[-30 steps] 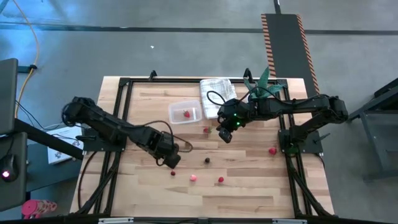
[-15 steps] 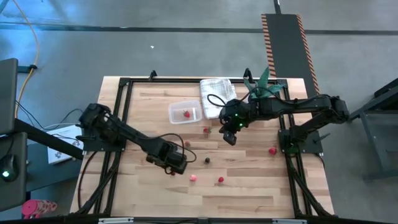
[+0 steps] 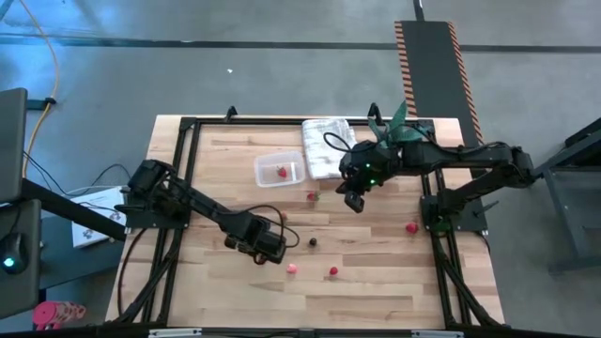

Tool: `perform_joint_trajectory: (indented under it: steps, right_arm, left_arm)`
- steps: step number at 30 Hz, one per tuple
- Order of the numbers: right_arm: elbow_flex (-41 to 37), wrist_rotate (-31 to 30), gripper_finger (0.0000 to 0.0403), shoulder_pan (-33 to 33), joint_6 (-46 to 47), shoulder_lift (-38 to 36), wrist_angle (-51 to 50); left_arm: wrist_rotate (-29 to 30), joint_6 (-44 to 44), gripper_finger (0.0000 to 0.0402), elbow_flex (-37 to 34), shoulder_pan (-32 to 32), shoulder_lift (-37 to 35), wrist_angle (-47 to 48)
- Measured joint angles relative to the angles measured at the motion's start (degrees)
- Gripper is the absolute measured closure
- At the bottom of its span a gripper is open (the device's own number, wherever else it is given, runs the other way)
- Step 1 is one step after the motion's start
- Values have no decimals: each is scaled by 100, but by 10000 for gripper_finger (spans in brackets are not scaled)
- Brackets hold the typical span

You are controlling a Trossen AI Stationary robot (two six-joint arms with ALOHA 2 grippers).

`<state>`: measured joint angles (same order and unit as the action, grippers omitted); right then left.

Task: Pick and placing Produce into tupperware
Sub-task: Put the red cherry into the transparent bin

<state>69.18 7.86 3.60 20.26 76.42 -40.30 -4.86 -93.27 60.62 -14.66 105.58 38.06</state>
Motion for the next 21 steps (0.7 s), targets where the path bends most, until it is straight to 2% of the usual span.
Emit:
perform_joint_trajectory:
  steps: [3, 8, 13, 17, 21]
  right_arm:
    - [-4, -5, 402, 52, -22, -36, -74]
    - [0, -6, 402, 91, -108, -57, -18]
    - [0, -52, 402, 133, -102, -57, -19]
    - [0, -74, 402, 168, -75, -57, 3]
    - [0, -80, 402, 170, -19, -57, 146]
  left_arm:
    - [14, 45, 293, 18, 0, 55, 88]
    - [149, 273, 388, 33, -6, 66, 253]
    - [278, 473, 398, 63, -4, -86, 354]
    - [894, 696, 400, 521, 15, -492, 964]
    - [1854, 1233, 401, 1273, 202, -877, 1982]
